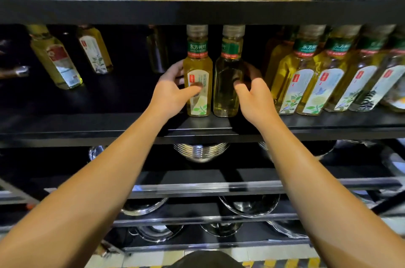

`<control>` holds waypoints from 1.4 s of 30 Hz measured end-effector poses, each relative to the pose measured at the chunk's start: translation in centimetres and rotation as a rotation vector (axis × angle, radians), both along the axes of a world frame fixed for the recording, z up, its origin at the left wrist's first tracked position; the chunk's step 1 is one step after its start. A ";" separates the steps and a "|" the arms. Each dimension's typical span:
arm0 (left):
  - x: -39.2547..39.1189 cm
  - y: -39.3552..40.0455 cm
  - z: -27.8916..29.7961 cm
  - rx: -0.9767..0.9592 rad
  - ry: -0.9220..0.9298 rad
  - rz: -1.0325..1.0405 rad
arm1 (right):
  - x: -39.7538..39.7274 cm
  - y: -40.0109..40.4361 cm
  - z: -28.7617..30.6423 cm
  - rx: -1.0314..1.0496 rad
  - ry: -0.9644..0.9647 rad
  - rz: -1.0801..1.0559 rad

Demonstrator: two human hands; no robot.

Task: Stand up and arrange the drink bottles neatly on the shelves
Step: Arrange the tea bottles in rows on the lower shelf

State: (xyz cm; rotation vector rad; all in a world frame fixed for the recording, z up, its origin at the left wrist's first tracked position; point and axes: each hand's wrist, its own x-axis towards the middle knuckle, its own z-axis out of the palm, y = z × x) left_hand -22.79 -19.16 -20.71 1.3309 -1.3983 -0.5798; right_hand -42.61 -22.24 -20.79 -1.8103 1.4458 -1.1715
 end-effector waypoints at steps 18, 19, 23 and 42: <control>-3.3 -6.5 0.4 0.070 -0.115 0.064 | 1.5 -3.3 -0.1 -0.079 0.103 -0.404; -3.5 -6.8 0.5 0.069 -0.110 0.056 | 1.5 -3.5 0.0 -0.070 0.133 -0.409; -3.8 -7.7 0.5 0.057 -0.096 0.023 | 1.4 -4.6 0.5 -0.043 0.195 -0.402; -5.9 -10.9 0.3 0.075 -0.051 -0.049 | 1.3 -2.9 -2.4 -0.099 -0.067 -0.322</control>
